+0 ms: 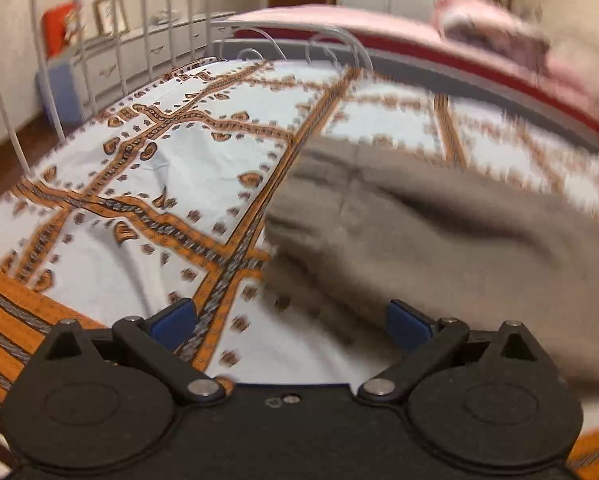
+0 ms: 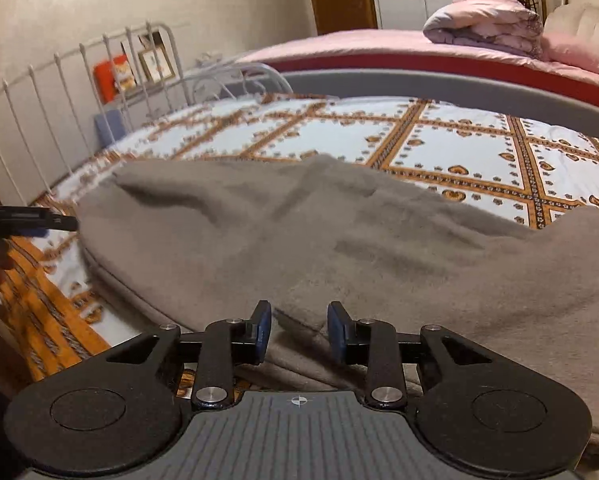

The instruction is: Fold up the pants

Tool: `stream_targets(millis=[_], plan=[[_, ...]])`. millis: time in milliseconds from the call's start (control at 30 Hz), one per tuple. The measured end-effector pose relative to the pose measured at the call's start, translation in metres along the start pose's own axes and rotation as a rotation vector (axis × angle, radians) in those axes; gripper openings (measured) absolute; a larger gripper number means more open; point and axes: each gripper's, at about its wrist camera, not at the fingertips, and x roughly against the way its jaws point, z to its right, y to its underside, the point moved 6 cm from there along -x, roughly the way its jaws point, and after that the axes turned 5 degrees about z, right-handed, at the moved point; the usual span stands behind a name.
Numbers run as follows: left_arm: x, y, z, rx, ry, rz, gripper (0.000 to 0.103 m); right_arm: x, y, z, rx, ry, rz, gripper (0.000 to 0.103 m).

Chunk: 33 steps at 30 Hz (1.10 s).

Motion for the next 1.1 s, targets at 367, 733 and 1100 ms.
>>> stream_targets(millis=[367,733,1100], plan=[[0.024,0.008,-0.010,0.204,0.015,-0.041,0.096,-0.020,0.013,-0.008,0.161,0.103,-0.020,0.036],[0.011,0.005,0.003,0.163,0.031,-0.065,0.096,-0.005,-0.017,-0.039,0.052,-0.066,0.086,0.021],[0.009,0.007,-0.016,0.223,0.016,-0.062,0.096,0.037,-0.005,0.011,-0.034,0.039,0.143,0.036]])
